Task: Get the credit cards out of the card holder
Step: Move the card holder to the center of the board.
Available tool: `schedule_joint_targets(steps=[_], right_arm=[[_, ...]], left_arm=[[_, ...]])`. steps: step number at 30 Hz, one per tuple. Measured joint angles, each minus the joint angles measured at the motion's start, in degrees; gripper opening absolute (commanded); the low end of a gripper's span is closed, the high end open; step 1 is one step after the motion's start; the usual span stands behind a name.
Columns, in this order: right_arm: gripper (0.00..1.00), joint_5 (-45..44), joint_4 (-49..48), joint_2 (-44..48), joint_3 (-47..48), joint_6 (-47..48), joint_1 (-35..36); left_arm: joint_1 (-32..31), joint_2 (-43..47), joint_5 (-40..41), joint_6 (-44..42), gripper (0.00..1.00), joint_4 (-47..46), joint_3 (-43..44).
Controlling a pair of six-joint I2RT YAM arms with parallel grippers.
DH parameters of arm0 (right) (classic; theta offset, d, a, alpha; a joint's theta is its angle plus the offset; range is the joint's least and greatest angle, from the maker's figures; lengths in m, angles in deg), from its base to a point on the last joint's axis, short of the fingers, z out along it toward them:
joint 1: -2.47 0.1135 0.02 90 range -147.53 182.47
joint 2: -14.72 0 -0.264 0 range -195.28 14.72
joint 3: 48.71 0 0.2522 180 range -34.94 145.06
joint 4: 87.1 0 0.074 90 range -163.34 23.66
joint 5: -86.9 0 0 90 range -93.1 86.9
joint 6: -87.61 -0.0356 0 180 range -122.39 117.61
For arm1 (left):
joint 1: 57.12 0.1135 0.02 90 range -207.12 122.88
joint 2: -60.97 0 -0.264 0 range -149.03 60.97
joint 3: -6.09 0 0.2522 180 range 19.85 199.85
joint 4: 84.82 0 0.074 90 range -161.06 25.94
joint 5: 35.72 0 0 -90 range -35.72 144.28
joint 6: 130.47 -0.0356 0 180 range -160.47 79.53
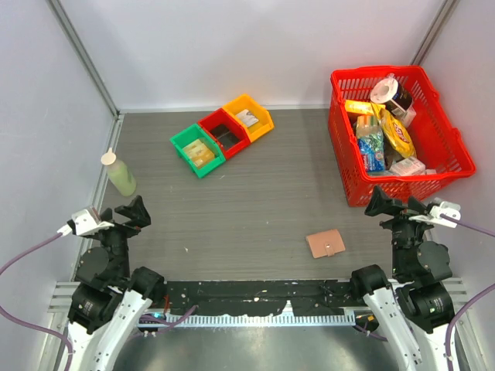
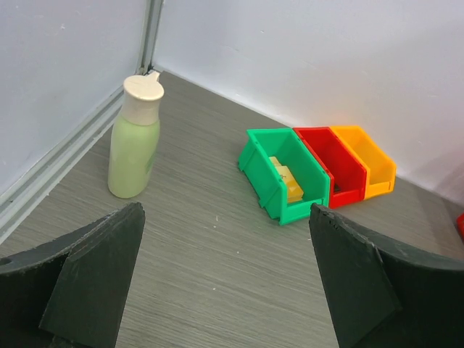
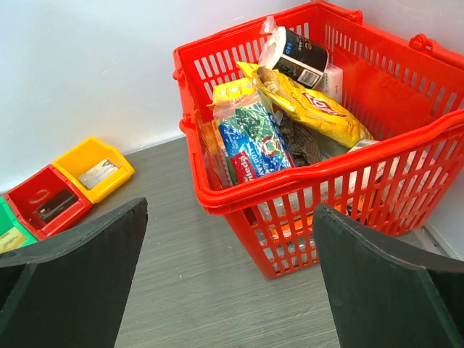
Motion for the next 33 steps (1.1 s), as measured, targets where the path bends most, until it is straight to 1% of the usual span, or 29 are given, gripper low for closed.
schedule_joint_targets(steps=[8,10,14,17,20,27,30,33], right_arm=[[1.0,2.12,-0.07,-0.85,0.02,-1.42,0.02],[1.0,4.44,0.13,-1.53,0.0,-2.1,0.02],[1.0,11.87,0.81,-3.23,0.7,-2.82,0.02],[0.99,15.61,3.89,-9.11,4.57,-4.2,0.02],[0.95,18.32,7.76,-17.38,9.7,-6.19,0.02],[0.95,21.57,21.51,-36.15,19.12,-8.63,0.02],[0.95,22.8,25.33,-41.53,19.69,-9.57,0.02],[0.94,23.26,27.58,-43.82,18.16,-11.39,0.72]], left_arm=[[0.33,0.0,0.13,1.95,1.0,-0.13,-0.48],[0.33,0.0,0.17,3.23,1.0,-0.17,-1.51],[0.33,0.0,-0.46,4.85,1.0,-0.02,-3.26],[0.33,-0.04,-1.11,6.45,1.0,0.09,-3.19],[0.33,-1.27,-2.23,7.98,1.0,0.57,-2.89],[0.33,-9.07,-6.78,8.63,1.0,2.8,-1.57],[0.33,-14.14,-10.19,7.45,1.0,3.85,-0.81],[0.33,-18.08,-12.96,7.02,1.0,4.59,-0.35]])
